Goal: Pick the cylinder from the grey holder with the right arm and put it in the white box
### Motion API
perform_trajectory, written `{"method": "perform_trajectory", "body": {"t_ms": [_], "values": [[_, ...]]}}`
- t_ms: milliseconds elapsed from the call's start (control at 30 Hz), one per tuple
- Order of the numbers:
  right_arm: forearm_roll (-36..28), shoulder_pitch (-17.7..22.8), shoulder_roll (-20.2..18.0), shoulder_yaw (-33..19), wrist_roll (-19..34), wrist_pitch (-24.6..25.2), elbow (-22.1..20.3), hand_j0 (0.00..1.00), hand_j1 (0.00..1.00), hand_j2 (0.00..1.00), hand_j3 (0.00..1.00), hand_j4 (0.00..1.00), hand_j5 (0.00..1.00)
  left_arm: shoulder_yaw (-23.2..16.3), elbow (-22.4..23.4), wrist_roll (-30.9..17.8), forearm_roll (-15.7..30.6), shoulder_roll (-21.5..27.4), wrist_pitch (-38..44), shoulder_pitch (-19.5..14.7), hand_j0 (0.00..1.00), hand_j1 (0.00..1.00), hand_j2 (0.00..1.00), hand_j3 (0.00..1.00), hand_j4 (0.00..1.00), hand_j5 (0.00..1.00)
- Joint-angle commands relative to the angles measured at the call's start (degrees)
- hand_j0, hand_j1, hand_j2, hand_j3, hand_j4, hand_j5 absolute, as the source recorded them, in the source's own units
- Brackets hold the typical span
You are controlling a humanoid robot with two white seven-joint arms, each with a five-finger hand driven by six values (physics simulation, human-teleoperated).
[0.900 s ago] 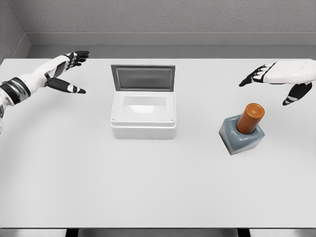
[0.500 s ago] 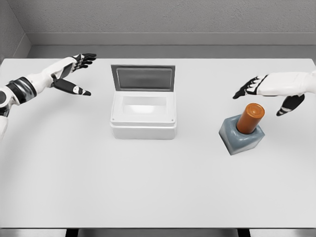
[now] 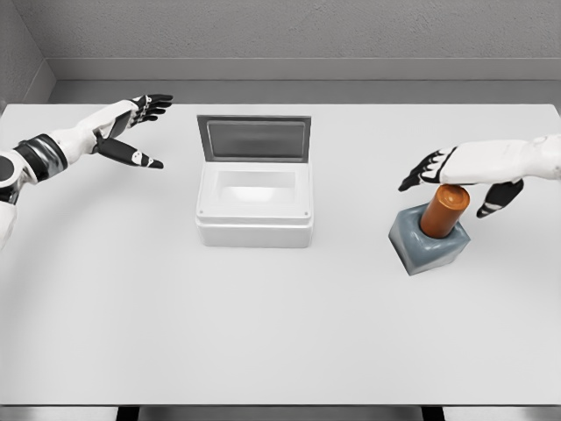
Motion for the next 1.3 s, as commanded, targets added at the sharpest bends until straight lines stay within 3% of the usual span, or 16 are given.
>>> {"method": "perform_trajectory", "body": {"t_ms": [0, 533, 700, 1033, 1267], "values": [[-0.1, -0.1, 0.2, -0.1, 0.0, 0.1, -0.1, 1.0, 1.0, 1.0, 1.0, 1.0, 1.0, 0.1, -0.1, 0.0, 0.2, 0.1, 0.0, 0.1, 1.0, 1.0, 1.0, 1.0, 1.0, 1.0], [-0.2, -1.1, -4.5, -1.5, -0.4, 0.1, -8.2, 1.0, 1.0, 1.0, 1.0, 1.0, 1.0, 0.1, -0.2, 0.0, 0.2, 0.2, 0.0, 0.3, 1.0, 1.0, 1.0, 1.0, 1.0, 1.0], [-0.2, -1.0, -4.6, -1.5, -0.5, 0.1, -8.8, 1.0, 1.0, 1.0, 1.0, 1.0, 1.0, -1.9, -0.5, 0.0, 0.2, 0.2, 0.1, 0.0, 1.0, 1.0, 1.0, 1.0, 1.0, 1.0], [-0.1, -0.4, -4.1, -0.8, 0.1, 0.1, -8.6, 1.0, 1.0, 1.0, 1.0, 1.0, 1.0, -2.0, -0.5, 0.0, 0.2, 0.4, 0.1, 0.0, 1.0, 1.0, 1.0, 1.0, 1.0, 1.0], [0.0, -0.4, -4.4, -0.8, 0.4, 0.1, -8.5, 0.87, 0.87, 0.87, 0.87, 0.87, 0.87, -2.0, -0.5, 0.0, 0.2, 0.3, 0.1, -0.1, 1.0, 1.0, 1.0, 1.0, 1.0, 1.0]]}}
